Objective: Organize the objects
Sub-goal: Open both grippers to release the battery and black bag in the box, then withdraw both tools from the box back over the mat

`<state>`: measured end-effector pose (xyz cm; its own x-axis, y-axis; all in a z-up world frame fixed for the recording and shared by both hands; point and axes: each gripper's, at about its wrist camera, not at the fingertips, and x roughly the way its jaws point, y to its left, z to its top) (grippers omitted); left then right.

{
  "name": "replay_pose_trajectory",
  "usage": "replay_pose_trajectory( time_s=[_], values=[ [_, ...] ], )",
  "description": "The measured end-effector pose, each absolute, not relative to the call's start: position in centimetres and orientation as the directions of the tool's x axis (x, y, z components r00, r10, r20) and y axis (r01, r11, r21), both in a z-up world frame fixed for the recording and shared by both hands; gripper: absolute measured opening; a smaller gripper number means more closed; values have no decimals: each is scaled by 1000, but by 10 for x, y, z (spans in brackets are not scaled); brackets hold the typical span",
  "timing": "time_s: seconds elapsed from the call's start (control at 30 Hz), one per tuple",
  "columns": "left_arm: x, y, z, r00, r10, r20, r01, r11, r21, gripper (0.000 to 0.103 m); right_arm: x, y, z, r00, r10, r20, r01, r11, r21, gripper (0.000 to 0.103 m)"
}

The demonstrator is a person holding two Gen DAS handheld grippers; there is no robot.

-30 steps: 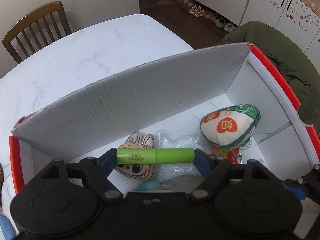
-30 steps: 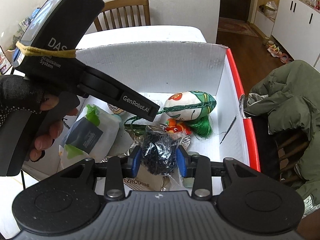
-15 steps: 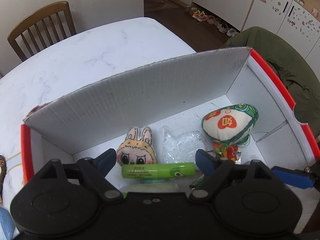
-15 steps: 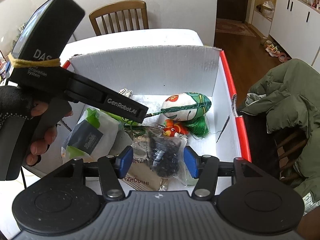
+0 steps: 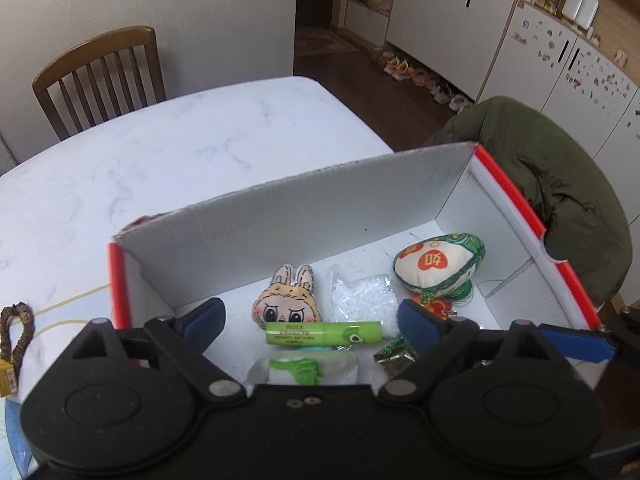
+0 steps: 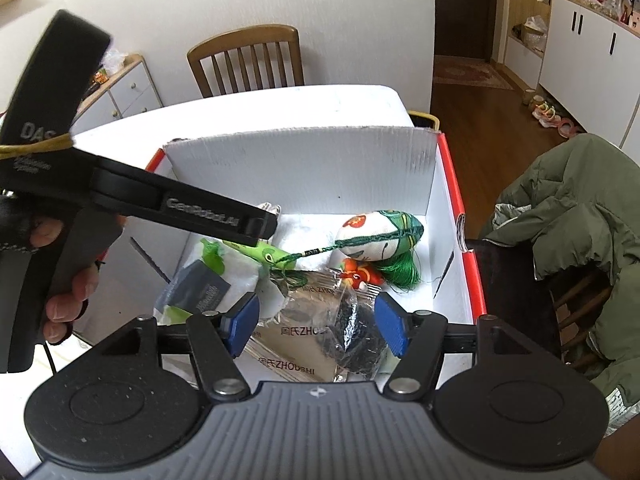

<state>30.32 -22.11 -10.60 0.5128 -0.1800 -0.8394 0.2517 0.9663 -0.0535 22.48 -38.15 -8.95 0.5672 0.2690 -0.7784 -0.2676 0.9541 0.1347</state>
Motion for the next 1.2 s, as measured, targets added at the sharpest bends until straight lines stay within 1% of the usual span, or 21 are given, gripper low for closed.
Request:
replay_pose_trajectory(
  time_s=[0.2, 0.3, 0.37, 0.5, 0.6, 0.77, 0.87, 1.0, 1.2],
  values=[
    [286, -203, -87, 557, -204, -806, 244, 967, -75, 95, 215, -377, -77, 586, 271, -764, -276, 953, 126, 67],
    [275, -192, -75, 578, -226, -784, 246, 964, -97, 98, 209, -373, -69, 599, 277, -752, -285, 951, 123, 71],
    [266, -185, -68, 598, -236, -766, 253, 962, -99, 102, 206, -370, -65, 605, 283, -744, -289, 949, 125, 72],
    [250, -170, -57, 620, -258, -741, 262, 958, -115, 102, 199, -362, -56, 614, 293, -733, -292, 947, 134, 74],
    [240, -157, -51, 629, -270, -729, 266, 956, -125, 102, 193, -355, -49, 623, 298, -723, -289, 947, 142, 79],
    [225, -132, -47, 640, -293, -710, 276, 950, -142, 103, 183, -338, -38, 642, 316, -698, -289, 944, 162, 80],
    [216, -113, -46, 641, -307, -703, 276, 947, -162, 103, 177, -326, -34, 651, 333, -682, -287, 940, 185, 84],
    [204, -90, -46, 661, -291, -691, 267, 953, -145, 103, 172, -307, -33, 651, 353, -671, -291, 934, 208, 85],
    [188, -52, -48, 717, -240, -654, 250, 965, -81, 103, 170, -271, -32, 644, 368, -671, -300, 928, 220, 87]
  ],
)
